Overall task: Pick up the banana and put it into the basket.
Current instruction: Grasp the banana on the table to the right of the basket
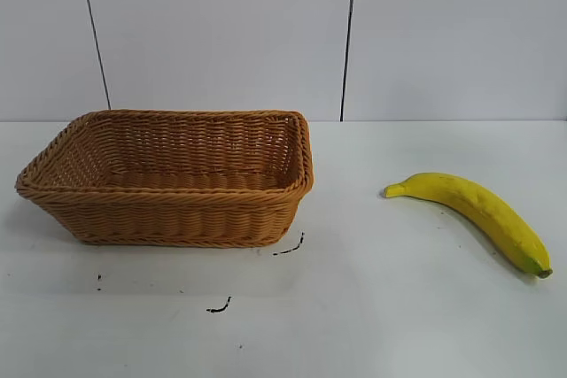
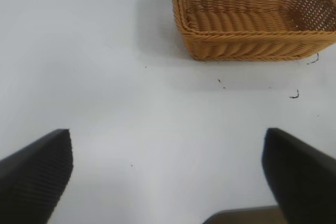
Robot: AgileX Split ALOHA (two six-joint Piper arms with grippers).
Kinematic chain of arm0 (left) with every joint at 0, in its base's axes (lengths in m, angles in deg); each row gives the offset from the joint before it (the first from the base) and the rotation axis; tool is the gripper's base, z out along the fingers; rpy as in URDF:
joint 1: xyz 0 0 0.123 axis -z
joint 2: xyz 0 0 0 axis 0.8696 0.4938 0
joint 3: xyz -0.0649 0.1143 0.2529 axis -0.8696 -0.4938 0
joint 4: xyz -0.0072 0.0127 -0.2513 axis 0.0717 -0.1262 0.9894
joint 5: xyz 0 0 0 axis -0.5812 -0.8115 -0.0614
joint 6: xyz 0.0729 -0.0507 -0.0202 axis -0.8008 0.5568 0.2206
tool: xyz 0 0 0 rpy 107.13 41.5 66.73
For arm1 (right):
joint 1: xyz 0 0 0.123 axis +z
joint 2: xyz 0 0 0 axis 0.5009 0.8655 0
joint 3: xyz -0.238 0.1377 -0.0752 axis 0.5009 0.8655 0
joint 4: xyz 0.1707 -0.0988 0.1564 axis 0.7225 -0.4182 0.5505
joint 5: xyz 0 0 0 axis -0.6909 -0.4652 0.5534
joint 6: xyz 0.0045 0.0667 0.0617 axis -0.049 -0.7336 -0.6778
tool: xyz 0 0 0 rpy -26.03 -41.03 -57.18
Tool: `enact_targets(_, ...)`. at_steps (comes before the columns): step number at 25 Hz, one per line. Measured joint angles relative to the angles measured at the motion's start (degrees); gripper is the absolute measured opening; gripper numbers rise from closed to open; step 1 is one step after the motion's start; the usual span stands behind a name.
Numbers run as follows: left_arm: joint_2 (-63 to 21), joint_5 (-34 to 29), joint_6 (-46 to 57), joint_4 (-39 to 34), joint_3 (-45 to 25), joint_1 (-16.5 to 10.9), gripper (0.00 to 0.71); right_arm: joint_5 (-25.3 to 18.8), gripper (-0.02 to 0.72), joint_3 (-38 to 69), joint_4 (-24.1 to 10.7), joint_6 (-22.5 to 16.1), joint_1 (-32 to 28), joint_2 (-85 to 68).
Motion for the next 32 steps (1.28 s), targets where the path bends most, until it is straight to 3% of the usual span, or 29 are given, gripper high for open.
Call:
enact_targets(5, 0.00, 0.00, 0.00, 0.00, 0.00, 0.00, 0.695, -0.80, 0.633, -9.23, 0.00, 2.01, 0.00, 13.43)
enact_targets(9, 0.00, 0.00, 0.00, 0.00, 0.00, 0.00, 0.695, -0.78, 0.633, -14.38, -0.06, 5.71, 0.00, 21.36)
enact_targets(17, 0.00, 0.00, 0.00, 0.00, 0.00, 0.00, 0.695, 1.05, 0.633, -15.83, -2.14, 12.54, 3.63, 28.74)
enact_targets(32, 0.00, 0.00, 0.00, 0.00, 0.00, 0.00, 0.695, 4.52, 0.633, -15.83, -2.98, 14.75, 6.17, 35.99)
